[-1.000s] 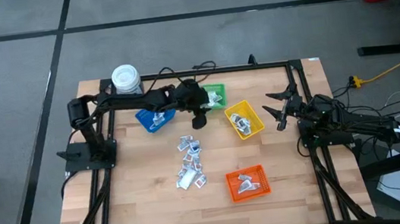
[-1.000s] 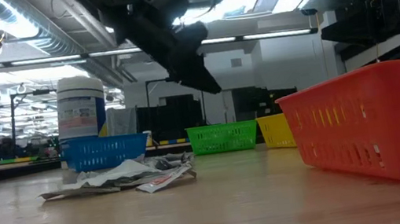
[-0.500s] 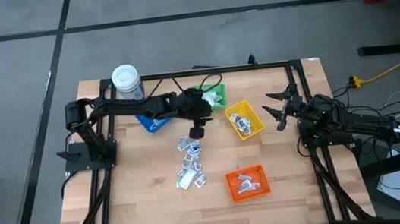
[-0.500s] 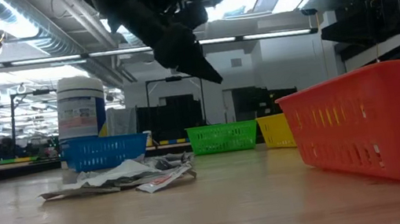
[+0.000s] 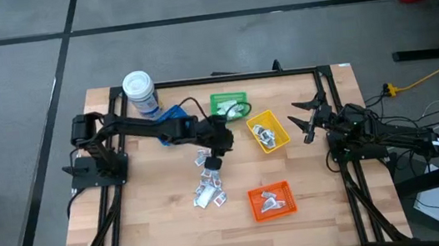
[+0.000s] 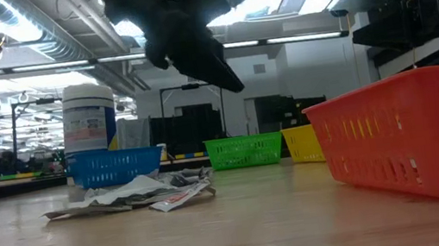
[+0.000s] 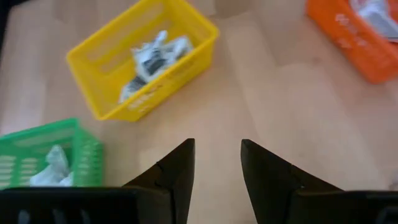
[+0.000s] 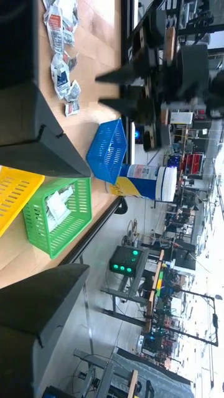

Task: Pick & Place First Aid Supplies
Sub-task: Put the white alcohol pad into the blue bin

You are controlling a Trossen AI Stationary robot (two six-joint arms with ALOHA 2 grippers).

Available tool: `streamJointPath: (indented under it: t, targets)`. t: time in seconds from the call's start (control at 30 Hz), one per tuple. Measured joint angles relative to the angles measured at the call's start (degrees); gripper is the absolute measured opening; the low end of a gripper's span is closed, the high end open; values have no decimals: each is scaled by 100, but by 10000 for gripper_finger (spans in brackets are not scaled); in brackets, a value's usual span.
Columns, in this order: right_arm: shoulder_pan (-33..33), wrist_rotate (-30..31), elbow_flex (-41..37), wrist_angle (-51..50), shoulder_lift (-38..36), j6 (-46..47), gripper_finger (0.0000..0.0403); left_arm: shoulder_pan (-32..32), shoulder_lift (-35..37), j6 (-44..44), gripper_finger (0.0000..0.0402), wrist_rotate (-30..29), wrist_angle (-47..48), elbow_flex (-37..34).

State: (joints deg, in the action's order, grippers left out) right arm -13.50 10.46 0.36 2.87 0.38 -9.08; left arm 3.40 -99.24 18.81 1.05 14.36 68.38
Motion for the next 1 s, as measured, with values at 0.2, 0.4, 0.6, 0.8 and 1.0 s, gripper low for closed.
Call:
streamJointPath:
  t: [0.2, 0.4, 0.6, 0.8, 1.0]
  targets:
    - [2, 2, 0, 2, 0, 0, 236, -384, 0, 0, 125, 3, 225, 0]
    - [0, 2, 0, 2, 0, 0, 236, -766, 0, 0, 125, -89, 529, 0]
    - [2, 2, 0, 0, 0, 0, 236, -1150, 0, 53, 127, -669, 885, 0]
    - [0, 2, 0, 1, 0, 0, 236, -1460, 0, 59, 123, -945, 1170, 0]
    - [2, 2, 0, 1, 0, 0, 236, -1765, -2, -103, 123, -1083, 1379, 0]
